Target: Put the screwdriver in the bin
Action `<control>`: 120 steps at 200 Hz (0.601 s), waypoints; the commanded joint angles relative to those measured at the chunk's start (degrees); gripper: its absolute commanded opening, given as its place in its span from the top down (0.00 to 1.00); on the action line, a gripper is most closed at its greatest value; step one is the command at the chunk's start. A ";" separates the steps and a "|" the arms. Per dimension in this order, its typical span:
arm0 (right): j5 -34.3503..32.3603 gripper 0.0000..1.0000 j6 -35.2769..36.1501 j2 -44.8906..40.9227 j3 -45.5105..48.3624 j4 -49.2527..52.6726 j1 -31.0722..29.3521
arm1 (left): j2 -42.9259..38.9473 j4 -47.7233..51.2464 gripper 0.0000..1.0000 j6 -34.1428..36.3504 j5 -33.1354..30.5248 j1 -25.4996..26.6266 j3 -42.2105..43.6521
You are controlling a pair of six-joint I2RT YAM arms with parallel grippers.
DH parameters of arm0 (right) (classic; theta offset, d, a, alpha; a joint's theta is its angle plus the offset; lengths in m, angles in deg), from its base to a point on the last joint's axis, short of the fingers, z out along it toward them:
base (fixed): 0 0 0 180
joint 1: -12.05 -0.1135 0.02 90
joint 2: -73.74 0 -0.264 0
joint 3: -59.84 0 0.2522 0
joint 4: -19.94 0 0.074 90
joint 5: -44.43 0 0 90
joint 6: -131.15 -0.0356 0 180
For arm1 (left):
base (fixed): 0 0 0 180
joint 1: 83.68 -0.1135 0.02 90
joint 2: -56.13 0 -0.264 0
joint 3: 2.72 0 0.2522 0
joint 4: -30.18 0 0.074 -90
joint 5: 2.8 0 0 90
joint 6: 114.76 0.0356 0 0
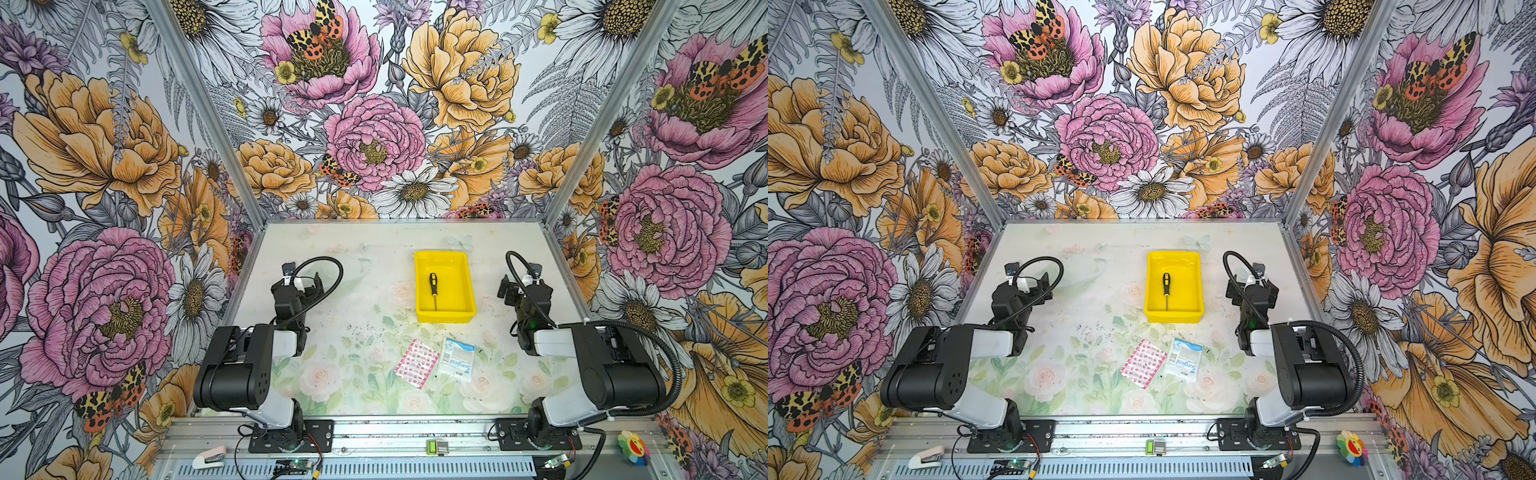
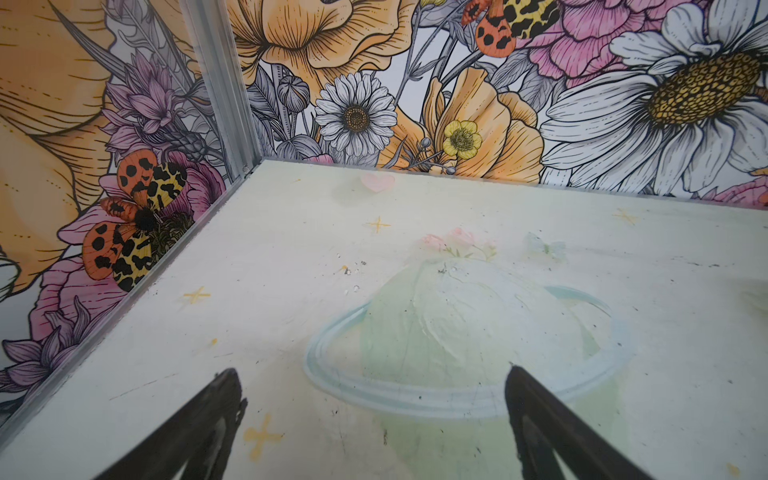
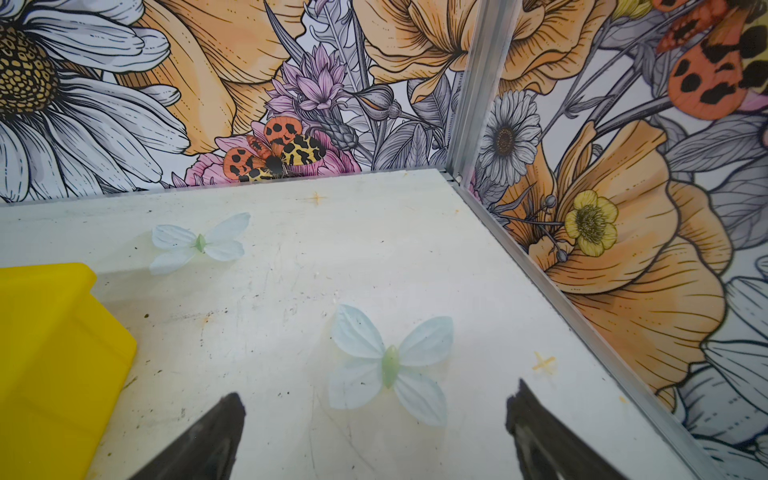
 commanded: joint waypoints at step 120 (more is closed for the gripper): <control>0.86 0.01 0.43 0.12 0.10 -1.79 0.16 | 0.56 -2.65 0.01 0.81 1.65 0.38 0.28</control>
